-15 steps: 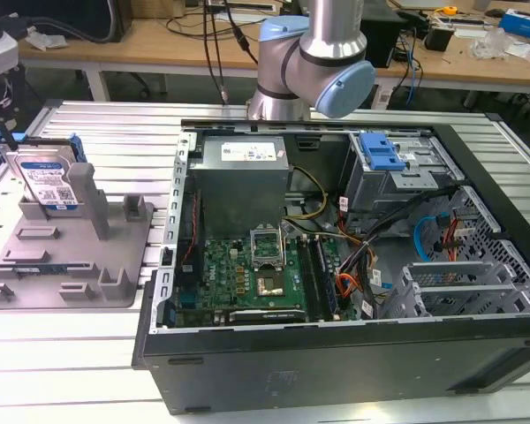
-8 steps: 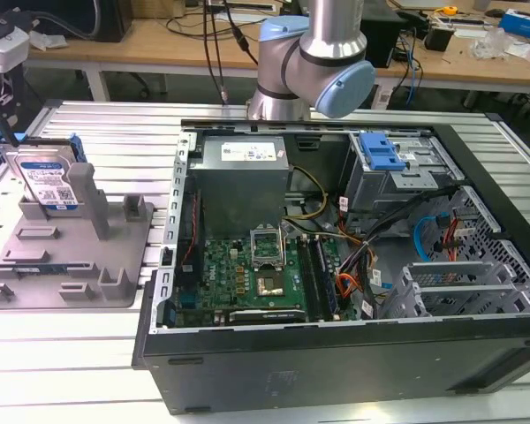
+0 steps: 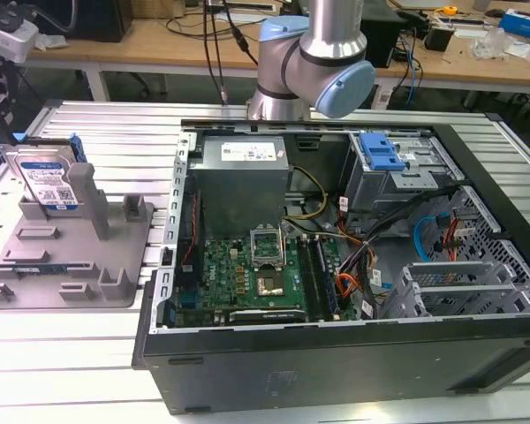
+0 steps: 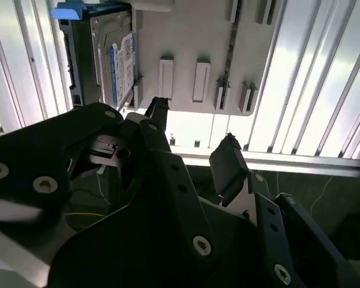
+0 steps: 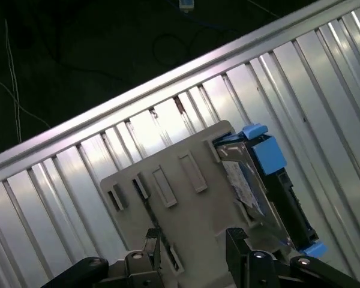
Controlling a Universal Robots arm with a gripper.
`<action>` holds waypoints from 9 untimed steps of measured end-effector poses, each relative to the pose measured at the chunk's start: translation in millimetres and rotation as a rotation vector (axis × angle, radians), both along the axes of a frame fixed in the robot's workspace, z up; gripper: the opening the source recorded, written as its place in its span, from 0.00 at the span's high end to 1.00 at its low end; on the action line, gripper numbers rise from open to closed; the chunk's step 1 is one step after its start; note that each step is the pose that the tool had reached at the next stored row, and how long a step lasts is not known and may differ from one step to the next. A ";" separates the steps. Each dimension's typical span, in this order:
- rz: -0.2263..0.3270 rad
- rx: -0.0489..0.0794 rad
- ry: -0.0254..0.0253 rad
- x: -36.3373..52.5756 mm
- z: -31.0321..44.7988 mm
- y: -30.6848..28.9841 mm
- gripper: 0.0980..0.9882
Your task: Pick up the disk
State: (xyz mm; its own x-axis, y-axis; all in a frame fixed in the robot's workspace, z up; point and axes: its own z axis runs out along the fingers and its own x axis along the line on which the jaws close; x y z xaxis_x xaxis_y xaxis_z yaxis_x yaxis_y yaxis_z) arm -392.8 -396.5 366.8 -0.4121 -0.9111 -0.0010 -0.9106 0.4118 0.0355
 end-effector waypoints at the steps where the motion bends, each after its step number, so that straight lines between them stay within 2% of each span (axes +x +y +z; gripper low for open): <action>1: 0.017 0.000 -0.0007 0.0 0.0 0.0 0.48; 5: 0.110 0.000 -0.0062 0.0 -0.4 0.0 0.48; 6: 0.155 0.000 -0.0089 0.0 -0.6 0.0 0.48; 9: 0.234 0.000 -0.0140 0.1 -0.7 0.0 0.48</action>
